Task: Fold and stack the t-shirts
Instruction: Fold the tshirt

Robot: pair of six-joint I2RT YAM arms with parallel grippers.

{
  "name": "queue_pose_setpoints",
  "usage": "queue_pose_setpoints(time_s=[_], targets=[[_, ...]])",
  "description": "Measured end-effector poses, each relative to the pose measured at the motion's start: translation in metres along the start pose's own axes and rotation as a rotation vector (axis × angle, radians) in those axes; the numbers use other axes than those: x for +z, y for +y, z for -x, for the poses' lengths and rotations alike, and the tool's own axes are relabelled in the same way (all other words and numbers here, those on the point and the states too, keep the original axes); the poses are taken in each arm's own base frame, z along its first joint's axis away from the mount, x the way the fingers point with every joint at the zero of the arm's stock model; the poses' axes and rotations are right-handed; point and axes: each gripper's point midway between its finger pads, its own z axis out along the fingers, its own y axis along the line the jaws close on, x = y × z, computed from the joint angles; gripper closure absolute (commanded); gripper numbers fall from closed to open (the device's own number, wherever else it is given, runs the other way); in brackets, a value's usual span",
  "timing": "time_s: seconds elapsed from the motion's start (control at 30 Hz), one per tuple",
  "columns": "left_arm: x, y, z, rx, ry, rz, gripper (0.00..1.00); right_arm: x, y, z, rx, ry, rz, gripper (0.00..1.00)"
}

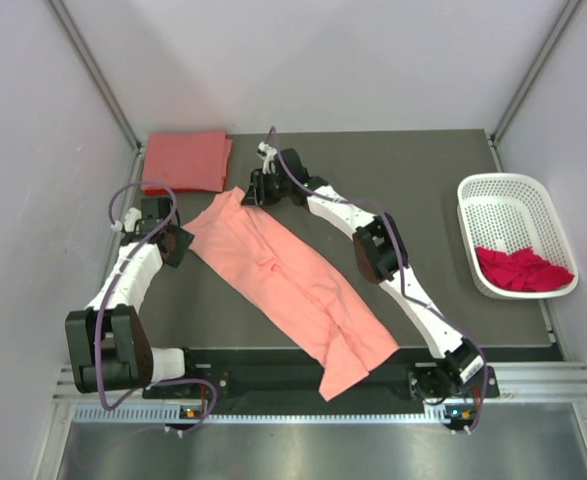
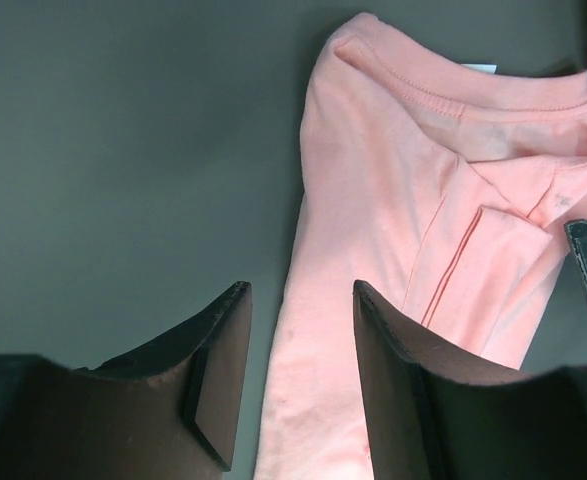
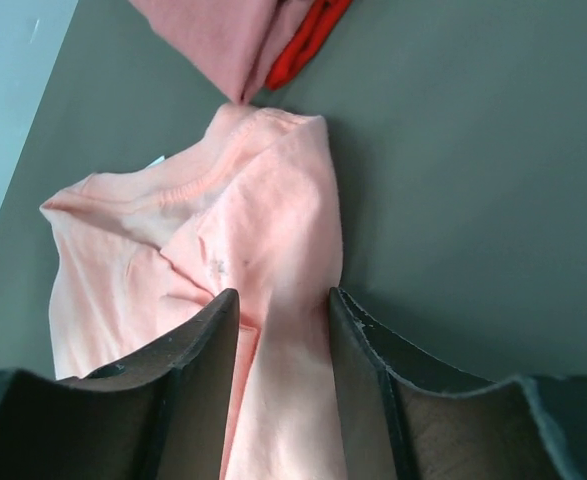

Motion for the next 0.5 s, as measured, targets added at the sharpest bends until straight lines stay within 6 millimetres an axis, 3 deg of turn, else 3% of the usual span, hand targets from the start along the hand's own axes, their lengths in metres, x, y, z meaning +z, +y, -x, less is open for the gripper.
queue_pose_setpoints(time_s=[0.13, 0.3, 0.5], targets=[[-0.0005, 0.0003, 0.0014, -0.003, -0.007, 0.002, 0.50, 0.0028, 0.0036, -0.0023, 0.003, 0.001, 0.000, 0.69], [0.0002, 0.0032, 0.0046, -0.003, -0.026, 0.018, 0.51, 0.0052, -0.0032, -0.0050, 0.023, -0.002, -0.019, 0.98], [0.0008, 0.0062, 0.0070, 0.001, -0.037, 0.038, 0.59, 0.0057, -0.0058, -0.0058, 0.029, -0.005, -0.023, 1.00]])
